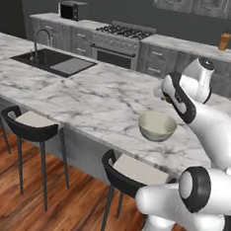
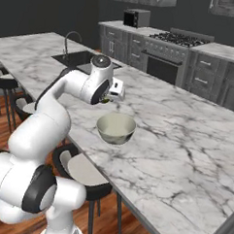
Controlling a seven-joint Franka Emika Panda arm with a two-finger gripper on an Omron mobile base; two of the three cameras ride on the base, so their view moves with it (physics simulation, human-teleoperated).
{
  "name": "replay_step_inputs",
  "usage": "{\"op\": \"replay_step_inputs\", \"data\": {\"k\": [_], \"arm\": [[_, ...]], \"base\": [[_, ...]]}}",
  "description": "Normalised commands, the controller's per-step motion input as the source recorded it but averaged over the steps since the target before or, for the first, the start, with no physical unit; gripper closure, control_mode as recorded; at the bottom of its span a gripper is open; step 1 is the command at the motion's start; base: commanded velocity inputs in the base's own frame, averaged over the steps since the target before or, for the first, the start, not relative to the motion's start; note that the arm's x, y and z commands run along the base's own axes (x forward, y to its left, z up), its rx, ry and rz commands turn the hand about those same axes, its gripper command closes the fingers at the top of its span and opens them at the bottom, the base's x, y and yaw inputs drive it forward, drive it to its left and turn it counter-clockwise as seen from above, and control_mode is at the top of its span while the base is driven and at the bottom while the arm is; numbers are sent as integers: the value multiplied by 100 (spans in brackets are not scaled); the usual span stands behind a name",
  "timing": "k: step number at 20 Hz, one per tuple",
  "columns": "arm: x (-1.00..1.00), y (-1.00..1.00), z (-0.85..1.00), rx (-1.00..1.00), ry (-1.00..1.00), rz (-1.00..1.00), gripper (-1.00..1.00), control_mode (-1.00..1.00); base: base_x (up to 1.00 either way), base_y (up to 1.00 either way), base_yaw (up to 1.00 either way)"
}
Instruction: Retrieve the kiwi and peach from the fridge and place them into the bowl on the dining table.
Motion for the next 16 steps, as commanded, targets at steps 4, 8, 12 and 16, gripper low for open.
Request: {"op": "replay_step_inputs", "data": {"k": [4,8,12,16], "arm": [[16,-10,-55,0,22,-2,100,-100],[3,-7,-47,0,16,-3,100,-100],[8,-4,-51,0,10,-2,100,-100],[12,0,-48,0,13,-2,100,-100]], "base": [[0,0,0],[0,0,0],[0,0,0],[0,0,0]]}}
